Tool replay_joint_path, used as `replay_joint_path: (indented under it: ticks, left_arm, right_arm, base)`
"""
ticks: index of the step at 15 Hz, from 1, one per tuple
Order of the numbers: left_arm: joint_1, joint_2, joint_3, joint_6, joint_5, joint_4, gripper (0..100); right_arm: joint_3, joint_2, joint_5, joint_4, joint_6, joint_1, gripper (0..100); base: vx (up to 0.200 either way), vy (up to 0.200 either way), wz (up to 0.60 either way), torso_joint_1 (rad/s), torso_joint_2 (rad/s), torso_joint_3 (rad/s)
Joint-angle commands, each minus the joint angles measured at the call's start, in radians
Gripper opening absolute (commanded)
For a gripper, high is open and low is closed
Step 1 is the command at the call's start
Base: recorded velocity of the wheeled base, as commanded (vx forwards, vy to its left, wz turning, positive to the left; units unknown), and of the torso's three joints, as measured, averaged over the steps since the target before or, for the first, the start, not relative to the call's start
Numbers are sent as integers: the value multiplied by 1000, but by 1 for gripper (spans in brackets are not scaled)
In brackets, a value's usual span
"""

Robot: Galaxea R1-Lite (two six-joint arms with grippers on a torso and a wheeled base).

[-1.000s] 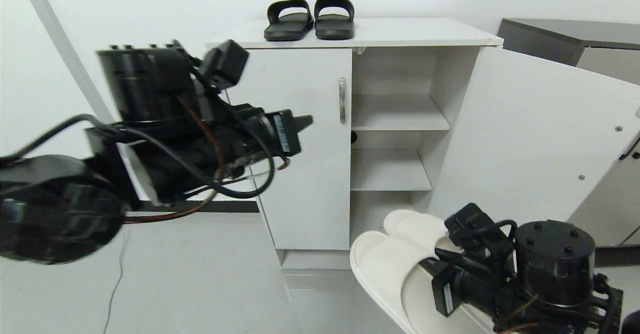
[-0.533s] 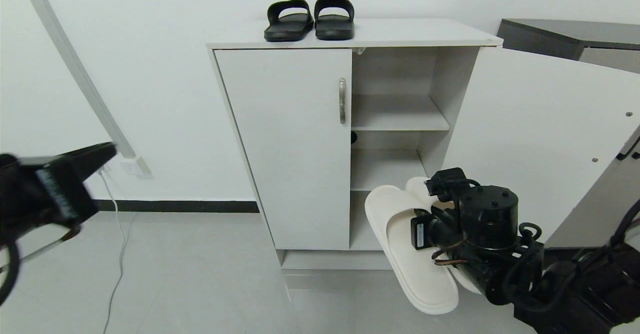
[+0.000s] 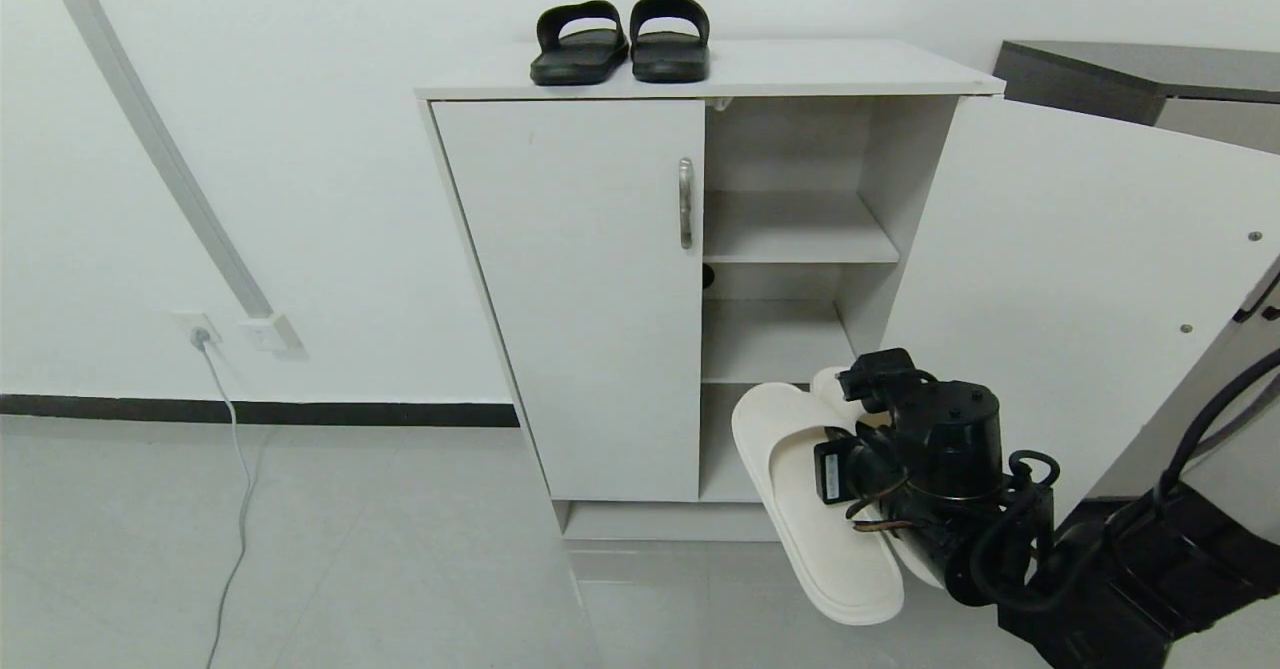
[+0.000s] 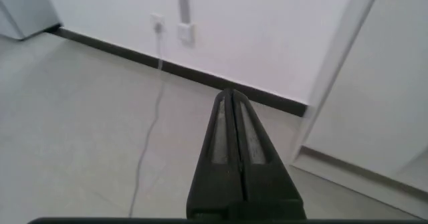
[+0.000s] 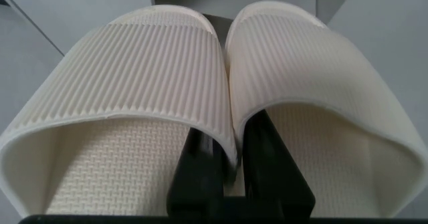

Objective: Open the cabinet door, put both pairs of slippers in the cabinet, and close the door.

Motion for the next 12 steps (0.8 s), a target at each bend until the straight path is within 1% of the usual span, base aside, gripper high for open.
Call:
replay_joint_path:
  ticks: [1,2,3,4,5,6,7,8,9,12]
  left_arm:
    - [63,-190,124,5,-49,53,0]
    - [63,-190,124,8,-123,53,0]
    - [63,-190,124,10,-209,54,0]
    - [63,-189,124,10,-339,57,0]
    - [63,-190,124,13,-449,77,0]
    - [58,-190,119,15,-503,125,0]
    - [1,-238,123,19,-503,105,0]
    - [-15,-275,124,27,-511,102,0]
    - [-8,-273,124,19,-511,102,0]
    - [-8,-273,124,19,-511,102,0]
  right_arm:
    - [3,2,0,-2,0,8,0]
    - [12,2,0,-2,0,14,0]
    - [14,2,1,-2,0,20,0]
    - [14,2,1,-2,0,26,0]
    - [15,2,1,-2,0,28,0]
    - [18,3,1,-2,0,29,0]
    - [23,3,1,-3,0,29,0]
    - [21,3,1,-2,0,32,0]
    - [21,6,1,-3,0,38,0]
    - [-19,54,-8,-18,0,49,0]
  base:
    - [0,0,0,0,0,0]
    - [0,0,0,0,0,0]
    - [0,0,0,0,0,0]
    - [0,0,0,0,0,0]
    - [0,0,0,0,0,0]
    - [0,0,0,0,0,0]
    - [0,0,0,0,0,0]
    - [0,0,0,0,0,0]
    - [0,0,0,0,0,0]
    - [0,0,0,0,0,0]
